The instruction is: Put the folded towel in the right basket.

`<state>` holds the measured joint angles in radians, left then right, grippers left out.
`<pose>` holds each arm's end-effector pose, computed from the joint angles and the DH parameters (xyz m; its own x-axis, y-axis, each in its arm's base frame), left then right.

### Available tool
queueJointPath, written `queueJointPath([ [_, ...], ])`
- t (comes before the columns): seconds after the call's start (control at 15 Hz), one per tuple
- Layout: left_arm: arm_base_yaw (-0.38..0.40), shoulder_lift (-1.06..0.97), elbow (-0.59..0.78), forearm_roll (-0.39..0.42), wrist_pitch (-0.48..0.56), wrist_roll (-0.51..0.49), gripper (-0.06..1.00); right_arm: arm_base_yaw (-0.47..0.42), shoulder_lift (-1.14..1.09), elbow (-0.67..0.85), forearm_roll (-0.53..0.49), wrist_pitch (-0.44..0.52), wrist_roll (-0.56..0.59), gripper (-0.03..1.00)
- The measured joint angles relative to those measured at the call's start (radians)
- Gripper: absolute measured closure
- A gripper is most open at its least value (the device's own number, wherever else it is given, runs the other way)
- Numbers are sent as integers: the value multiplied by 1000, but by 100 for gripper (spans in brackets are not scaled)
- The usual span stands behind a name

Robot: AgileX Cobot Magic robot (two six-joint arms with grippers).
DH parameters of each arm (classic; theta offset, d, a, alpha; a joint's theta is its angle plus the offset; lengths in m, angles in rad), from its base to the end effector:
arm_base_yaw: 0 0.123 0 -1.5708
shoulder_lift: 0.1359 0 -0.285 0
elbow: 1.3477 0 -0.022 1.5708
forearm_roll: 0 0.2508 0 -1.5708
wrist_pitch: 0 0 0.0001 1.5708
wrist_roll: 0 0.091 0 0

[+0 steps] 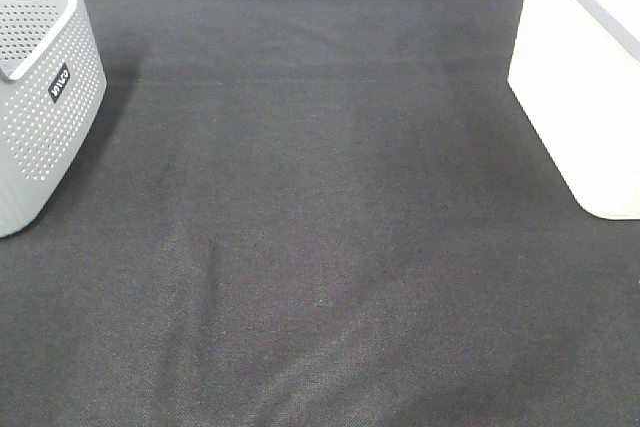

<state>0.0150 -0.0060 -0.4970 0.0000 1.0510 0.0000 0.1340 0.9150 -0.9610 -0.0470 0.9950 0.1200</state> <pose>-0.0050 -0.0001 0.2772 -0.4446 -0.0067 -0.8957 -0.0150 0.9999 0.0000 0.1622 0.0183 0.3564 -0.7587 -0.0073 -0.6514 -0.0367 0.9988 0.0316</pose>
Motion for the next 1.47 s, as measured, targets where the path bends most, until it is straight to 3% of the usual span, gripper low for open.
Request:
queueJointPath([
  [0.13, 0, 0, 0, 0, 0, 0, -4, 0, -180, 143, -5, -3, 1, 2],
  [0.67, 0, 0, 0, 0, 0, 0, -4, 0, -721, 476, -10, 18, -2, 2],
  [1.07, 0, 0, 0, 0, 0, 0, -4, 0, -911, 489, -17, 89, -11, 2],
  [1.47, 0, 0, 0, 0, 0, 0, -4, 0, -918, 500, -18, 110, -23, 2],
])
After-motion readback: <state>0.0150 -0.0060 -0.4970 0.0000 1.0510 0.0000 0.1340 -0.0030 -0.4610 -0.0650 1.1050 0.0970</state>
